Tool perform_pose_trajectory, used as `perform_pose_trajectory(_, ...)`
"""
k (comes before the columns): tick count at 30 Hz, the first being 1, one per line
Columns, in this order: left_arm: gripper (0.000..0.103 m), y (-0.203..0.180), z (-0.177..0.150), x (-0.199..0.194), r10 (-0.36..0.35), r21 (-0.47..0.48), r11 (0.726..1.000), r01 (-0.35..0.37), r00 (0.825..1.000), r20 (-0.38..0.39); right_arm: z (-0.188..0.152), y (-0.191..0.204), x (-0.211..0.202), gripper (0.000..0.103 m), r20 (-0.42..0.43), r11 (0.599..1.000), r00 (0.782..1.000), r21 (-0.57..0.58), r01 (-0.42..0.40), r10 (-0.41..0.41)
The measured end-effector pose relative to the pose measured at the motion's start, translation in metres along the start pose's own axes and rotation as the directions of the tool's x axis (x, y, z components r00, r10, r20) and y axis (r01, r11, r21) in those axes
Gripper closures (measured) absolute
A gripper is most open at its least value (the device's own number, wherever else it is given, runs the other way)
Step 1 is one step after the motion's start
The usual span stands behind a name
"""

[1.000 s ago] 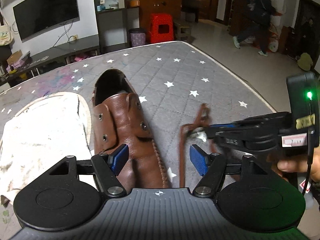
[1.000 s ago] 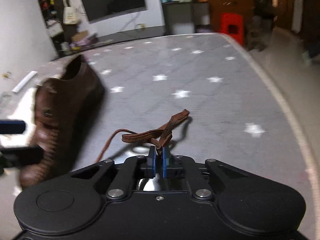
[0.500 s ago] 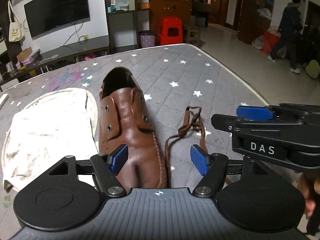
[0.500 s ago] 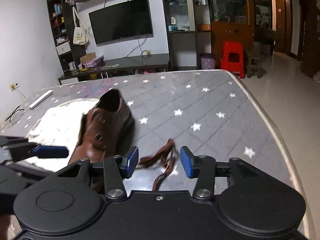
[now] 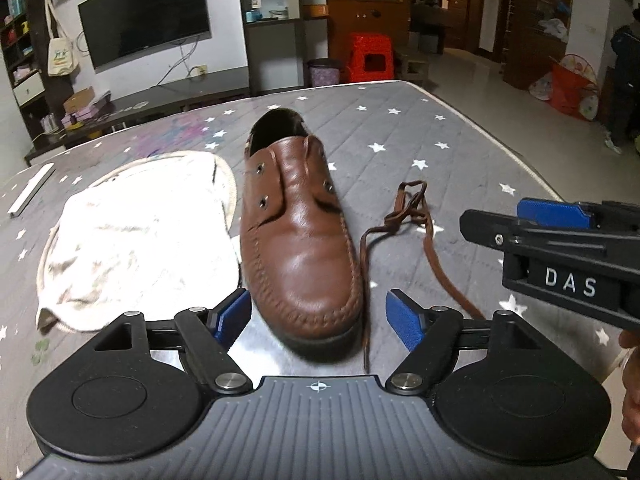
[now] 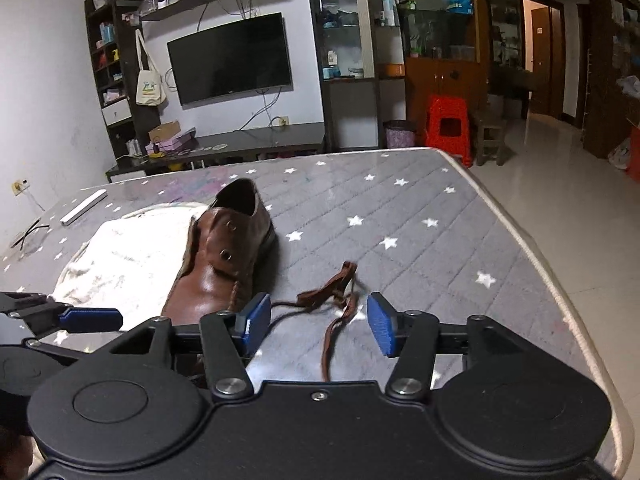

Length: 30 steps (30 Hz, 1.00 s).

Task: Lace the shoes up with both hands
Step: 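Release the lace onto the mattress beside the shoe with the right gripper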

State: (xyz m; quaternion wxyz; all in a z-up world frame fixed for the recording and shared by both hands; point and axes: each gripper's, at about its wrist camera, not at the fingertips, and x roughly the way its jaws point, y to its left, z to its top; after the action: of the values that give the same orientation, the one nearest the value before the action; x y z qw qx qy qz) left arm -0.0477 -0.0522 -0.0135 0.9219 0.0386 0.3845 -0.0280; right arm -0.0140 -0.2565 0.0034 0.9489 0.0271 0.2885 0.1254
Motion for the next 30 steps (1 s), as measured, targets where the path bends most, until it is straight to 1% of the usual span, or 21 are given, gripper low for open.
perform_pose_trajectory(7, 0.026, 0.003, -0.019, -0.011, 0.014, -0.003, 1.000, -0.014, 1.000, -0.004, -0.018, 0.005, -0.007, 0.046, -0.024, 1.000, 1.000, -0.008, -0.019, 0.018)
perform_pose_trajectory(12, 0.025, 0.005, -0.030, -0.018, 0.018, -0.001, 1.000, -0.018, 1.000, -0.007, -0.028, 0.010, -0.014, 0.046, -0.025, 1.000, 0.999, -0.014, -0.024, 0.024)
perform_pose_trajectory(21, 0.023, 0.008, -0.045, -0.021, 0.024, -0.003, 1.000, -0.024, 0.999, -0.024, -0.040, 0.013, -0.020, 0.045, -0.037, 0.999, 0.999, -0.011, -0.034, 0.034)
perform_pose_trajectory(30, 0.023, 0.013, -0.041, -0.014, 0.028, -0.016, 0.999, -0.028, 0.999, -0.032, -0.043, 0.013, -0.008, 0.045, -0.074, 0.999, 0.997, -0.009, -0.038, 0.037)
